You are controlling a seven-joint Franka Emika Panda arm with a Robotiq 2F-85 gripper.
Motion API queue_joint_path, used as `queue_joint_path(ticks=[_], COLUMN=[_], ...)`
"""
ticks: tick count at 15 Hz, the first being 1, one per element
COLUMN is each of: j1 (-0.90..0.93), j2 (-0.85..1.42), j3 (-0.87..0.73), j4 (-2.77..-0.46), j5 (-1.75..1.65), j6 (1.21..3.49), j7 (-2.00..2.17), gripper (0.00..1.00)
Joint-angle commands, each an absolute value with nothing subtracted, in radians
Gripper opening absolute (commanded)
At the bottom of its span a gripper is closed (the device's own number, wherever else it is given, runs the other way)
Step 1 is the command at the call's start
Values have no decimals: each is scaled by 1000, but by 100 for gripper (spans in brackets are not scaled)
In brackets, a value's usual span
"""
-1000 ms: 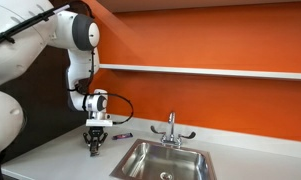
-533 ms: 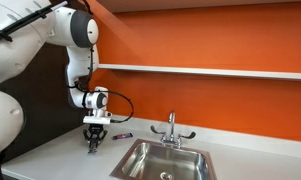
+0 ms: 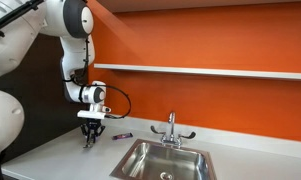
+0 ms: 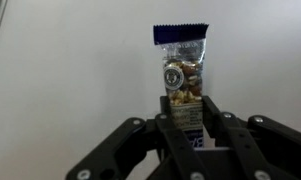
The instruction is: Move the silver object to the left side of the first shelf
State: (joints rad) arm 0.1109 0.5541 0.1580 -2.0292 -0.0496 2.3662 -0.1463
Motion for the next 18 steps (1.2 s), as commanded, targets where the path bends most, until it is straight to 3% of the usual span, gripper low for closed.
queue_joint_path(ticks=[1,18], j1=[123,179], j2=[457,94], j3=[150,129], j4=[-2110,-2309], j5=[1,14], j6=[2338,2271], j7=[-48,391], gripper=[10,10])
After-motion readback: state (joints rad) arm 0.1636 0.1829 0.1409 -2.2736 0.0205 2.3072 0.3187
